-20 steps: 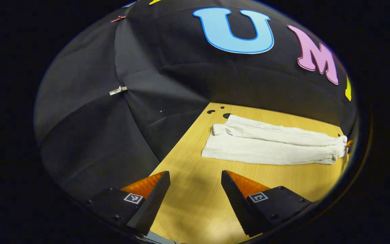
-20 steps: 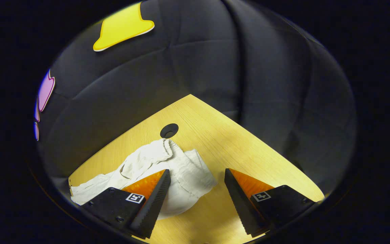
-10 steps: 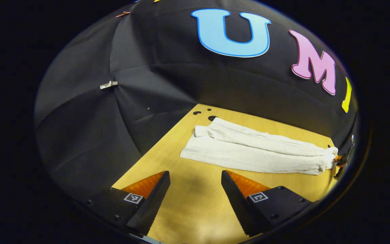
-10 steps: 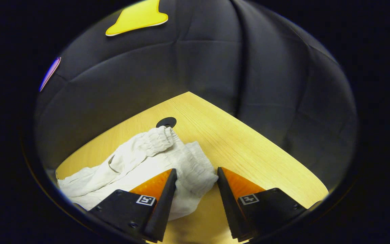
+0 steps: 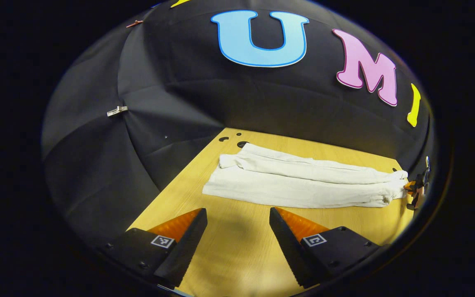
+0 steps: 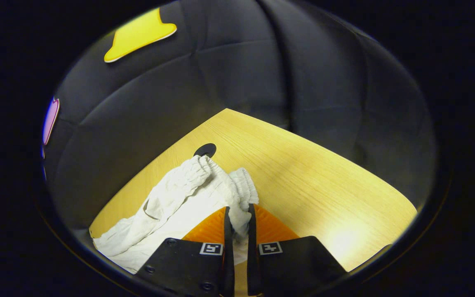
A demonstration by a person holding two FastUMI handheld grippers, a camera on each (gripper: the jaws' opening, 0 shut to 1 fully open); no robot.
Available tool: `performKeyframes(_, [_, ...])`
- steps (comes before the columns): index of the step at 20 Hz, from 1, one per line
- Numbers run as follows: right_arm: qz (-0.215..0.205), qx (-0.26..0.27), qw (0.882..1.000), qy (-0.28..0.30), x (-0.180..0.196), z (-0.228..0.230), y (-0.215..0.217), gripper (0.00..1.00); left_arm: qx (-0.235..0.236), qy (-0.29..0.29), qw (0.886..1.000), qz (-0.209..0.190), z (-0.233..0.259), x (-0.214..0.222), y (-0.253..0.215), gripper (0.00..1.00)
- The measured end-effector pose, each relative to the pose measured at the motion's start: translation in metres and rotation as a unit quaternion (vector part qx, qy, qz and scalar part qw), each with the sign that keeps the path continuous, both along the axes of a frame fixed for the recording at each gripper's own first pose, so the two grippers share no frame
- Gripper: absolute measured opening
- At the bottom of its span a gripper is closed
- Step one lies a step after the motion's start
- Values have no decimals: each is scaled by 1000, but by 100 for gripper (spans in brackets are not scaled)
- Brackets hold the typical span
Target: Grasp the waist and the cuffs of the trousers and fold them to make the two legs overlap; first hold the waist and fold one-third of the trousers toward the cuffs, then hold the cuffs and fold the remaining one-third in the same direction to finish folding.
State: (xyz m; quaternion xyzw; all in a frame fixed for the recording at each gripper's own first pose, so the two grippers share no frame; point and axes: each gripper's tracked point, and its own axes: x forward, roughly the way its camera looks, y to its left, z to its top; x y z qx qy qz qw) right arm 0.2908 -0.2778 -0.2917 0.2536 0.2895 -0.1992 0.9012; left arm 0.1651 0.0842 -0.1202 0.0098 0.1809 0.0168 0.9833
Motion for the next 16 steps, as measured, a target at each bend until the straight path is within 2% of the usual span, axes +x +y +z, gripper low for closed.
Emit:
performKeyframes(1, [5, -1, 1000, 0, 0, 1, 1, 13, -2, 1, 1000, 0, 0, -1, 0, 98])
performKeyframes(7, [18, -43, 999, -18, 0, 29, 10, 12, -13, -11, 1000, 16, 2, -5, 6, 98])
performKeyframes(13, [100, -96, 987, -79, 24, 95, 64, 12, -29, -15, 999, 26, 0, -14, 14, 98])
performKeyframes(16, [131, -92, 981, -110, 36, 123, 103, 12, -36, -15, 999, 28, 1, -16, 23, 97])
